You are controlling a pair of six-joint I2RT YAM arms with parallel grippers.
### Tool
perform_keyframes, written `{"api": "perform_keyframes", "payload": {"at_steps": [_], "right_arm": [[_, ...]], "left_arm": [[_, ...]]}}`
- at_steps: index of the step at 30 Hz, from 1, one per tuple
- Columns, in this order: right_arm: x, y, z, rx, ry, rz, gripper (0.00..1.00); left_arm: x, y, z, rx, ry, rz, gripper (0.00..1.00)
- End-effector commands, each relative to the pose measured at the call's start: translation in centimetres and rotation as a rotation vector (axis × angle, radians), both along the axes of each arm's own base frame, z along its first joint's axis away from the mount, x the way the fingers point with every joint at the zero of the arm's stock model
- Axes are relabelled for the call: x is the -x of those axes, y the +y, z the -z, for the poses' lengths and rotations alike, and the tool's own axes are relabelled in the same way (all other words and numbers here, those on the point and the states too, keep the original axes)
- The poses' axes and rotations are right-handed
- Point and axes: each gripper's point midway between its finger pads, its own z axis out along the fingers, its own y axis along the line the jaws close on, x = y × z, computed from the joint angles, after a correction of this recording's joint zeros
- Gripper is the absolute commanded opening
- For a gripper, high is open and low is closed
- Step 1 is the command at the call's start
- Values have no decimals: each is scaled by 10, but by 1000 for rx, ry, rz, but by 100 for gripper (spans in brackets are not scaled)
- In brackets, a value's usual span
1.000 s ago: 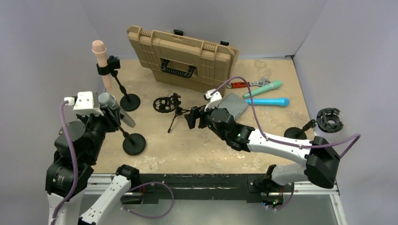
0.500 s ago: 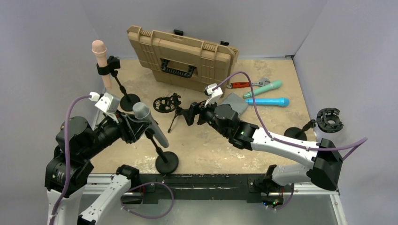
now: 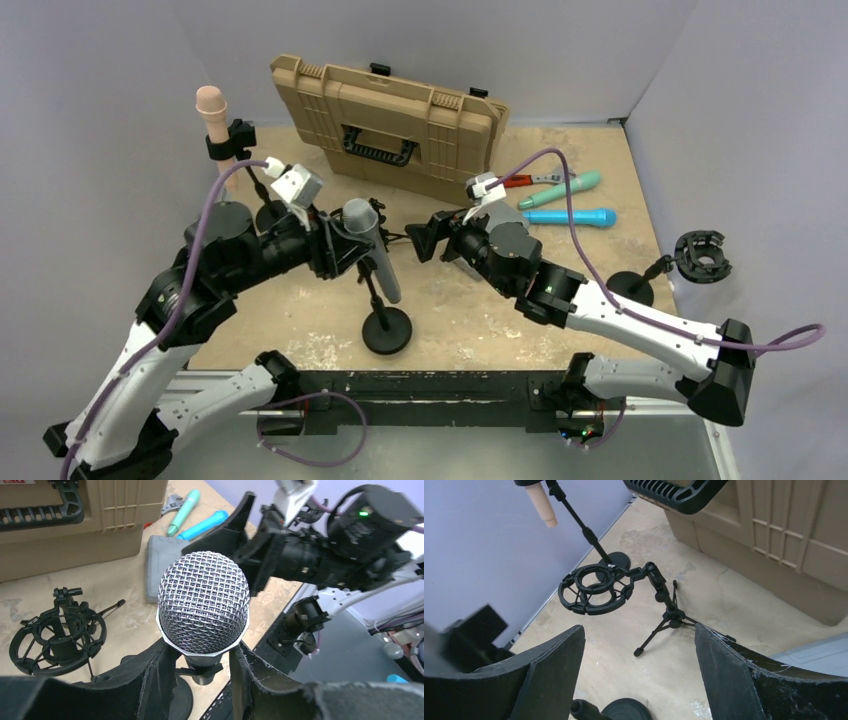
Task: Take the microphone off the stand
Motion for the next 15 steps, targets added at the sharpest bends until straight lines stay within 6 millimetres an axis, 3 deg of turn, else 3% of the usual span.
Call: {"api": "perform_keyframes", "payload": {"at_steps": [1, 7, 11, 15], "right_arm": [[-2, -19, -32, -25, -45, 58, 79], [3, -38, -38, -19, -58, 86, 79], [18, -36, -53, -52, -99, -3, 80], [49, -10, -76, -71, -202, -240, 81]], "left_arm": [[-26, -6, -43, 65, -128, -97, 0], [-43, -18, -17, 39, -46, -190, 0], [-42, -23, -9, 71, 28, -209, 1], [-33, -30, -17, 124, 48, -157, 32]]}}
